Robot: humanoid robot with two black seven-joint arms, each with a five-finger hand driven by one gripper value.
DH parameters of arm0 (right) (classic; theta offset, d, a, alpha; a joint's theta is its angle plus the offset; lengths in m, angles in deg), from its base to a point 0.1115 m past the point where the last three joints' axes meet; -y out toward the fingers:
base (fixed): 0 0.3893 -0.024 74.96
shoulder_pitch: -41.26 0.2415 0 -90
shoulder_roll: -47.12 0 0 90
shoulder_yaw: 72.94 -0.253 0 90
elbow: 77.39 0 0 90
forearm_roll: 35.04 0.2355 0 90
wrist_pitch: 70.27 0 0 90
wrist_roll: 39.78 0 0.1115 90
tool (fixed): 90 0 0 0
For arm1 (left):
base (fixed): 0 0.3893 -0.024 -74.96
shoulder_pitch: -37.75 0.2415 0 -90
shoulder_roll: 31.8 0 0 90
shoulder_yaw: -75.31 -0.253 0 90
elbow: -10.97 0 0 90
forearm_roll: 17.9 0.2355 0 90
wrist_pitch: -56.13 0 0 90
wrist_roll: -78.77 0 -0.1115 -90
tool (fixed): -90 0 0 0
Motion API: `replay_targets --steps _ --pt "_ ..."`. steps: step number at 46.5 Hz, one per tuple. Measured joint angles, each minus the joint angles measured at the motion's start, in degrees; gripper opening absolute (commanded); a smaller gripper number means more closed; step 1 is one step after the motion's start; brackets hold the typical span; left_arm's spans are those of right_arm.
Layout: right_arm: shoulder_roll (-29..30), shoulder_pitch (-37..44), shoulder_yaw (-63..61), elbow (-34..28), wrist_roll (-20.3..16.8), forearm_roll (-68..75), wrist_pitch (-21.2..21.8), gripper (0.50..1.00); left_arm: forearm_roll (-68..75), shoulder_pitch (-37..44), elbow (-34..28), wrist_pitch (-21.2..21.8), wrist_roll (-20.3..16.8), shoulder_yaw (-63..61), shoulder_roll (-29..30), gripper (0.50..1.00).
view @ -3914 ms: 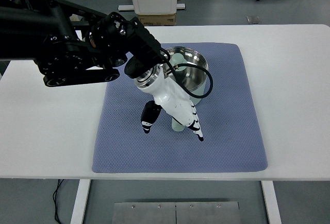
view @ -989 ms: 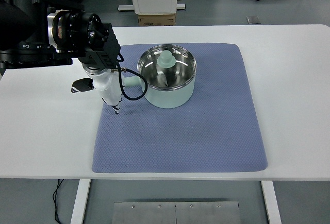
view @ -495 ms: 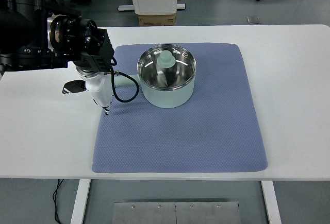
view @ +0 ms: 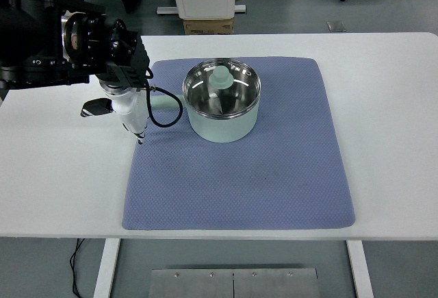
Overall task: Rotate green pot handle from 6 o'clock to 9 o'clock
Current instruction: 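Push the handle further around with the left hand's fingers, then lift the left hand up off the pot toward its far side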
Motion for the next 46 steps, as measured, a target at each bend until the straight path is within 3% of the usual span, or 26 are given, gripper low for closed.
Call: replay_targets --steps 20,46 --pt "0.00 0.00 0.01 0.00 0.00 0.00 0.00 1.000 0.08 0.27 0.60 -0.16 0.00 -0.03 0.21 1.000" --pt "0.00 0.00 -0.01 0.00 0.02 0.00 0.00 1.000 -2.27 -0.58 7.00 0.17 0.00 7.94 1.02 1.000"
